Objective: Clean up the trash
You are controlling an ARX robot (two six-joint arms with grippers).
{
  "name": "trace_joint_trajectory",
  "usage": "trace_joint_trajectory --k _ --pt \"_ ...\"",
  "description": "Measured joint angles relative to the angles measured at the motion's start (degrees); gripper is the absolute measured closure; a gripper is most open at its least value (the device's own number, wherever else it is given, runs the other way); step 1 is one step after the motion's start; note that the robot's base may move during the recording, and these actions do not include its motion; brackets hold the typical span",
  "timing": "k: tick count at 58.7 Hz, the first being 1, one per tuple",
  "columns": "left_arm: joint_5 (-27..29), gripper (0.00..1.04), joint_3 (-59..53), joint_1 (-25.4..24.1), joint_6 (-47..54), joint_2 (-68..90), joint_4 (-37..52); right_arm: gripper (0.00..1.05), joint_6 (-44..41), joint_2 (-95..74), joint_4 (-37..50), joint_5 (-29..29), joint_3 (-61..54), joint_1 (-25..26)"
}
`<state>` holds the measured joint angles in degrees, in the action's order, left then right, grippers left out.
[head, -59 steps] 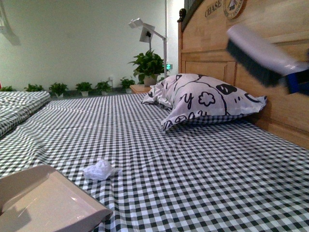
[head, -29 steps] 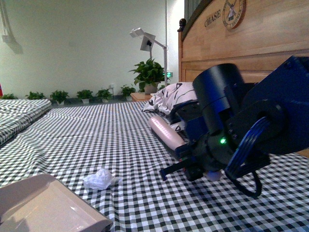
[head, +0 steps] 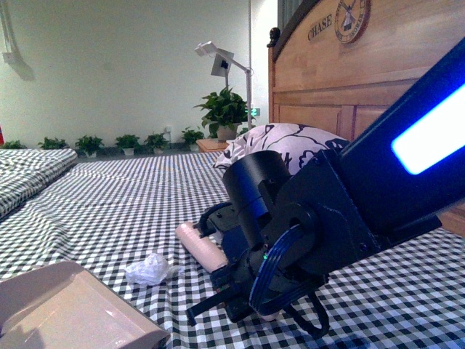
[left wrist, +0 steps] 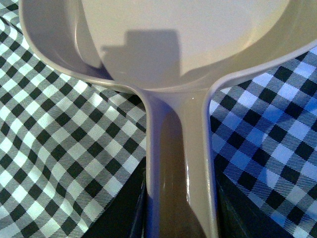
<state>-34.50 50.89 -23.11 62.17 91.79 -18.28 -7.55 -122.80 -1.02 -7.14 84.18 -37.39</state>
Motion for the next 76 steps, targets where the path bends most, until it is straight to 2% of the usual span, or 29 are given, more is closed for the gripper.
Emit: trace_joint_trajectory --k 9,13,17,22,29,41,51,60,63,68,76 --pt "0.0 0.77 0.0 0.0 0.02 0.0 0.0 0.84 -0.94 0.13 -2.89 4.83 1.38 -1.11" --pt "0.0 0.77 0.0 0.0 0.02 0.0 0.0 0.84 -1.38 0.66 -3.82 8.79 1.18 -1.55" --pt "0.0 0.77 0.0 0.0 0.02 0.0 0.0 0.84 -1.79 2.12 -4.09 14.64 -0.26 -1.81" --pt "0.0 0.77 0.0 -0.02 0.02 0.0 0.0 0.84 -1.97 5.92 -4.42 24.98 -3.5 -1.88" --pt "0.0 0.77 0.0 0.0 0.04 0.0 0.0 0.84 -2.8 12.07 -5.35 34.84 -6.51 -1.57" --pt "0.0 0.77 0.0 -0.02 0.02 0.02 0.0 0.84 -4.83 18.69 -5.49 33.46 -9.44 1.49" --pt "0.02 0.77 0.0 0.0 0.04 0.02 0.0 0.84 -3.65 19.71 -1.31 28.63 -13.55 5.66" --pt "0.0 0.77 0.0 0.0 0.02 0.04 0.0 0.84 3.45 25.16 5.35 23.04 -18.84 13.62" --pt "-2.82 0.77 -1.31 -0.15 -2.34 -0.24 4.13 0.84 4.85 27.5 5.81 23.21 -20.26 16.11" --pt "-8.55 0.77 -7.37 -0.35 -12.15 -1.53 21.05 0.84 6.64 32.59 5.88 24.35 -23.23 21.35" --pt "-8.66 0.77 -10.71 -0.31 -26.51 -4.2 35.58 0.84 8.87 40.57 5.14 28.0 -27.26 28.02"
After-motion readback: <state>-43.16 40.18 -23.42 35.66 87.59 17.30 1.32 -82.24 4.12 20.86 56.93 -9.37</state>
